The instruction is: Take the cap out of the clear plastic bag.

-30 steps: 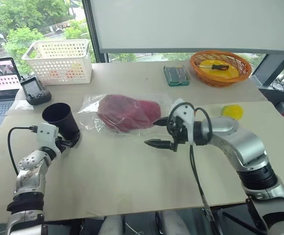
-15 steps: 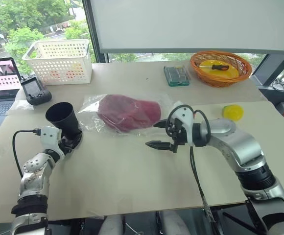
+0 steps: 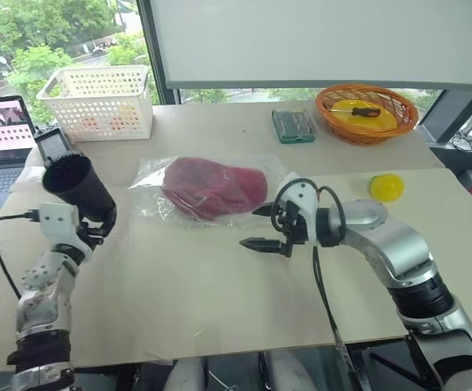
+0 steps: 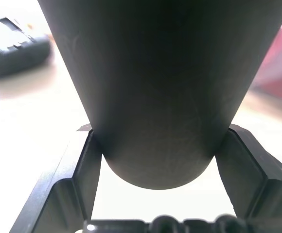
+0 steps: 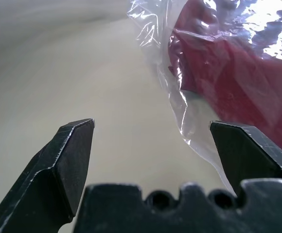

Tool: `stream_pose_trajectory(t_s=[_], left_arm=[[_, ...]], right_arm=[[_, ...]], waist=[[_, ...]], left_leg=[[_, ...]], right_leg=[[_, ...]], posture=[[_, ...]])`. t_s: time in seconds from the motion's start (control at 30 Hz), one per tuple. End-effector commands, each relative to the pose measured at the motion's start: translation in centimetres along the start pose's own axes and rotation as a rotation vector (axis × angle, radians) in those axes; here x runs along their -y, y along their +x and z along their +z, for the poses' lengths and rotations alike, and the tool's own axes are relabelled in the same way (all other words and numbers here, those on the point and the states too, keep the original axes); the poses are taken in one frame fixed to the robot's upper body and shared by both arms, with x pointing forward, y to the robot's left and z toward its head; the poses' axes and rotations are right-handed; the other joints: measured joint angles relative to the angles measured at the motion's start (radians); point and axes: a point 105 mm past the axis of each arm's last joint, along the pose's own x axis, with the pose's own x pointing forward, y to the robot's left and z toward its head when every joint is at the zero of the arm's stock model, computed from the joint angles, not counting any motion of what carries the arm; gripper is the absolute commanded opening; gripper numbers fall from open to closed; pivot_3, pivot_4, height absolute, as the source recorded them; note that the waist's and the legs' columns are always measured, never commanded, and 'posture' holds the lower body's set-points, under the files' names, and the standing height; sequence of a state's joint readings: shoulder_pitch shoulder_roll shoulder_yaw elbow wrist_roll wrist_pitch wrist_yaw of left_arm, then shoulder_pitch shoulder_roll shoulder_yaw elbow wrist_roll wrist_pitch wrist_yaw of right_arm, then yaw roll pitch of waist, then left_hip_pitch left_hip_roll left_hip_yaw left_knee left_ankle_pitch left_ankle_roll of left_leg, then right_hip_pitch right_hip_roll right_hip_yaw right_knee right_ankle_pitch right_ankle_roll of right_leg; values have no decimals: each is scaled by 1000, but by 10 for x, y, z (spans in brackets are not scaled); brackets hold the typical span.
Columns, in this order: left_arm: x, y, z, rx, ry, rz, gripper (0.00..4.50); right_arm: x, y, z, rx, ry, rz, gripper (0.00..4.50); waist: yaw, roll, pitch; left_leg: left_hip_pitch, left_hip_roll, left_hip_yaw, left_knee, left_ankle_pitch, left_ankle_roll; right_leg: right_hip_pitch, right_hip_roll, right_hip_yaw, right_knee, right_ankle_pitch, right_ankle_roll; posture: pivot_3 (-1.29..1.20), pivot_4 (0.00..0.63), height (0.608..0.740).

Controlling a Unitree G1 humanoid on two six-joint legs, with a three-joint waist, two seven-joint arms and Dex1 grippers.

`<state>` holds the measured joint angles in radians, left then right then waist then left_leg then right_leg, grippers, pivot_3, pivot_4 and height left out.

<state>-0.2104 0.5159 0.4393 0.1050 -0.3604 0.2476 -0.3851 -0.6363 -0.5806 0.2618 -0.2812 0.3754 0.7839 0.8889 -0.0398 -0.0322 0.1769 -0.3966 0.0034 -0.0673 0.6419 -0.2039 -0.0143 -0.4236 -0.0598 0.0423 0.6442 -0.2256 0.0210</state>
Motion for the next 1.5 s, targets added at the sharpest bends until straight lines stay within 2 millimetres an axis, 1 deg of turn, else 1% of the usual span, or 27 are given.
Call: stream_pose_trajectory(t_s=[0.03,0.07,0.1,0.13,0.27,0.33,0.47,0.57,0.67,0.77,0.9,0.97,1.0,1.03,1.27,1.5], left_arm=[[-3,20,34,47,23,35,2987],[-7,36,35,27,42,65,2987],[-9,45,36,14,57,86,2987],[-11,56,36,-8,72,106,2987],[-8,93,35,-49,70,144,2987],[-7,104,34,-67,68,177,2987],[0,117,30,-95,27,223,2987],[-1,118,27,-99,-20,265,2987],[-5,116,19,-121,-78,314,2987],[-8,114,14,-138,-77,339,2987],[-11,112,12,-147,-38,359,2987],[-12,111,10,-154,-37,366,3972],[-12,110,8,-159,-36,365,4103],[-12,110,7,-162,-35,364,4425],[-9,109,-1,-182,-29,337,4425],[-10,109,1,-172,-34,316,4425]], right_arm=[[1,-2,9,39,-38,-17,4500],[2,-3,9,39,-37,-20,4500],[2,-3,9,40,-36,-22,4500],[2,-3,9,40,-36,-24,4500],[3,-2,9,43,-34,-41,4500],[3,-3,8,42,-32,-50,4500],[2,-5,6,39,-25,-73,4500],[0,-6,6,37,-19,-89,4500],[-2,-9,5,34,-11,-107,4500],[-4,-11,5,34,-1,-123,4500],[-4,-12,6,33,7,-142,4500],[-4,-12,6,34,9,-146,4500],[-3,-12,7,34,8,-149,4500],[-3,-13,7,34,8,-151,4500],[2,-12,9,36,-2,-161,4500],[3,-9,11,38,-4,-143,4500]], waist=[[4,0,0],[12,-1,0],[21,-1,1],[25,-2,1],[26,-2,1],[26,-3,1],[17,-4,2],[14,-4,2],[13,-4,2],[14,-5,2],[19,-5,2],[19,-5,2],[19,-5,2],[19,-5,2],[19,-5,2],[19,-5,2]], left_leg=[[0,0,0,0,0,0],[0,0,-1,0,0,0],[0,-1,-1,1,0,-1],[0,-1,-2,2,1,-1],[0,-2,-1,2,1,-1],[-2,-2,-1,2,1,-1],[-5,-2,-1,2,1,-1],[-7,-2,-1,1,1,-1],[-7,-2,-2,2,1,-1],[-7,-3,-2,2,1,-1],[-7,-3,-2,2,1,-1],[-7,-3,-2,2,1,-2],[-7,-3,-2,2,1,-2],[-7,-3,-2,2,1,-2],[-7,-3,-2,2,1,-2],[-7,-3,-2,2,1,-2]], right_leg=[[0,0,0,0,0,0],[0,0,-1,1,0,0],[1,1,-1,1,-1,2],[1,1,-2,1,-4,7],[2,0,-1,0,-3,8],[0,0,-2,0,1,2],[-2,-1,-2,-1,2,2],[-4,-1,-2,-1,2,2],[-4,-1,-2,0,2,2],[-4,-1,-2,0,2,2],[-4,-1,-2,1,2,2],[-4,-1,-2,1,2,2],[-4,-1,-2,1,2,2],[-4,-1,-2,1,2,2],[-4,-1,-2,1,2,2],[-4,-1,-2,1,2,2]], posture=[[0,150,736],[0,150,736],[0,150,736],[0,150,736],[0,150,736],[0,150,736],[0,150,736],[0,150,736],[0,150,736],[0,150,736],[0,150,736],[0,150,736],[0,150,736],[0,150,736],[0,150,736],[0,150,736]])
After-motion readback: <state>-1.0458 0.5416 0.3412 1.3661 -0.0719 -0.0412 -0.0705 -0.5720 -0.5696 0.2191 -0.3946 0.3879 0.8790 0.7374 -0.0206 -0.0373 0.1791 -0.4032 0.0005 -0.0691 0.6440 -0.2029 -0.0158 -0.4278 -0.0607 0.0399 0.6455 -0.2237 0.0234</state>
